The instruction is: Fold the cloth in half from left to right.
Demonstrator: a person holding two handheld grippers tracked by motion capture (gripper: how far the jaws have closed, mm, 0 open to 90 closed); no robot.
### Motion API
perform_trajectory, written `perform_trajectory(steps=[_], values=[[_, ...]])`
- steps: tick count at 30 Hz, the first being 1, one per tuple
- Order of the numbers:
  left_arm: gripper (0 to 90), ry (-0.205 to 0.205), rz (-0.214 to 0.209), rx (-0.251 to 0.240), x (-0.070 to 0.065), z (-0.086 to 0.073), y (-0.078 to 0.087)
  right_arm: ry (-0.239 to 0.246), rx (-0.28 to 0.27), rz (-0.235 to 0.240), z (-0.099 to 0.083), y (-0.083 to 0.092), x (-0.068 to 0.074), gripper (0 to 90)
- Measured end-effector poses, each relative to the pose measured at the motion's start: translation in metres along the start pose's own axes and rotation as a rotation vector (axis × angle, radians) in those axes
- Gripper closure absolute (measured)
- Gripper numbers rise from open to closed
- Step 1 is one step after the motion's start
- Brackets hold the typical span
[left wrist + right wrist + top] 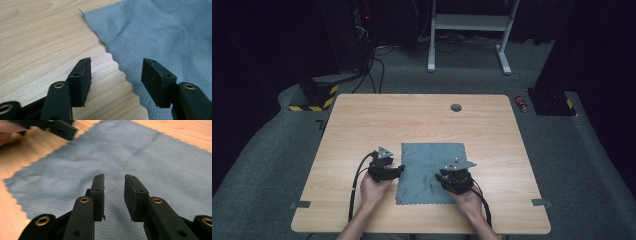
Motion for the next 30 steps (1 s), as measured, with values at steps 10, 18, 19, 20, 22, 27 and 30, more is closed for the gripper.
perform_trajectory(steps=[10,18,19,20,22,27,30], values=[[41.1,0.030,0.005,0.008,0.016,0.012,-0.001,0.079,0.011,0.102,-0.002,-0.014,0.049,71.0],[39.3,0.002,0.034,0.039,0.028,0.023,-0.001,0.166,0.044,0.187,-0.003,-0.038,0.091,70.7],[39.2,0.003,0.034,0.038,0.029,0.024,0.000,0.182,0.051,0.197,-0.003,-0.041,0.096,70.6],[39.2,0.008,0.033,0.028,0.030,0.025,0.001,0.192,0.056,0.204,-0.004,-0.044,0.100,70.6],[39.8,0.025,0.026,0.019,0.034,0.028,0.003,0.211,0.059,0.208,-0.004,-0.047,0.107,70.4],[39.3,0.023,0.047,0.026,0.041,0.034,0.000,0.302,0.064,0.173,-0.012,-0.054,0.123,69.8],[38.6,0.033,0.038,0.033,0.044,0.036,-0.001,0.315,0.068,0.174,-0.013,-0.053,0.125,69.4]])
Point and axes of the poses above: each handheld gripper's, and its own axes: y roughly backward along the jaws, z roughly out of its top, x roughly to its left, the point moved 3 cm from there along -y, roughly forward along the jaws, and after that the axes turned 9 degrees about -y, right-handed, at the moved point
